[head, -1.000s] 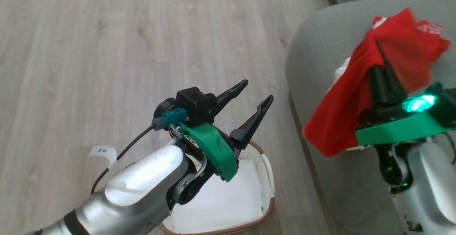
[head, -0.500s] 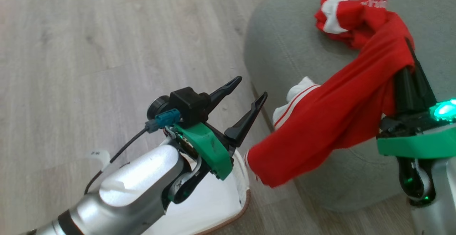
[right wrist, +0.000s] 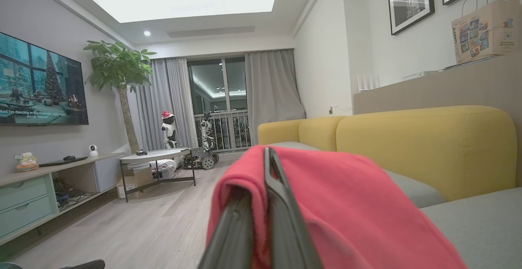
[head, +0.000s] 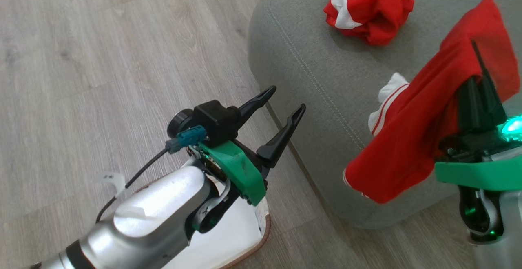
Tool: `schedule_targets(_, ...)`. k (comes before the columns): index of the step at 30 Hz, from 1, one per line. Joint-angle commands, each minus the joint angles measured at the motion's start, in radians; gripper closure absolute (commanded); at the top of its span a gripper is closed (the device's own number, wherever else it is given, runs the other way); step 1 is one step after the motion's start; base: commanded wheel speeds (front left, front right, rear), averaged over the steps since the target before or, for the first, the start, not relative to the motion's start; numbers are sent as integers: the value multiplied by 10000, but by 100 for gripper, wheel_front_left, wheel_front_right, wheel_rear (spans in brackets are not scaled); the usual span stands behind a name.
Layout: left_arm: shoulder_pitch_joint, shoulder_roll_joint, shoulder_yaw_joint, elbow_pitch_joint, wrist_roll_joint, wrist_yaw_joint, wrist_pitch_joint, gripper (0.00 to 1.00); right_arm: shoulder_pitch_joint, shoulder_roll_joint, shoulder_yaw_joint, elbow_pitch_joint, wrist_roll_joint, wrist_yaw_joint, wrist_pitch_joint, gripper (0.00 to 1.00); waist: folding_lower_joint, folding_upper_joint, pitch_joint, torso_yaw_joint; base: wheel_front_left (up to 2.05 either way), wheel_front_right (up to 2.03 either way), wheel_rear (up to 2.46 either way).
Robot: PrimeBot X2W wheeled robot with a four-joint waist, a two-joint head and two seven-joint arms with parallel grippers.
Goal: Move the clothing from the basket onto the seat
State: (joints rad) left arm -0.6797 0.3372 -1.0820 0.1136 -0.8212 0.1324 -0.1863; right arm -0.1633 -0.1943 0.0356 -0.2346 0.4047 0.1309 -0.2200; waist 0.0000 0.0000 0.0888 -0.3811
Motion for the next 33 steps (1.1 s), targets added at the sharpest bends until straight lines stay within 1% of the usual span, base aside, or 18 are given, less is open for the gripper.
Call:
schedule_targets(1,-532,184,474,-265,62,20,-81,0,-360,-160,98,-419,9,-2,-23,100,0,0,22,-17,0,0,0)
schedule_targets(6,-618,193,454,-294,76,-1,-53,0,-1016,-543,-44,-501,8,-2,127,100,0,0,181,12,0,0,0)
schedule_targets(10,-738,222,433,-345,106,-32,8,0,-1852,-1006,-216,-351,147,-2,300,100,0,0,403,139,0,0,0)
schedule_targets(18,-1102,364,403,-522,223,-43,273,0,-3941,-2222,-465,711,639,-2,463,100,0,0,1108,501,0,0,0)
schedule_targets(21,-1241,427,387,-608,274,-47,384,0,-4626,-2618,-674,1215,741,-2,457,100,0,0,1418,648,0,0,0)
schedule_targets(22,-1241,427,387,-608,274,-47,384,0,-4626,-2618,-674,1215,741,-2,457,100,0,0,1418,648,0,0,0)
schedule_targets(26,-1413,502,355,-725,344,-55,523,0,-5329,-3065,-1147,2040,813,-2,449,100,0,0,1836,808,0,0,0)
schedule_targets(31,-1707,559,309,-911,453,-85,730,0,-5984,-3529,-1623,3628,699,-2,519,100,0,0,2482,989,0,0,0)
schedule_targets(33,-1843,569,291,-975,506,-101,809,0,-6104,-3571,-1764,4165,475,-2,431,100,0,0,2753,1062,0,0,0)
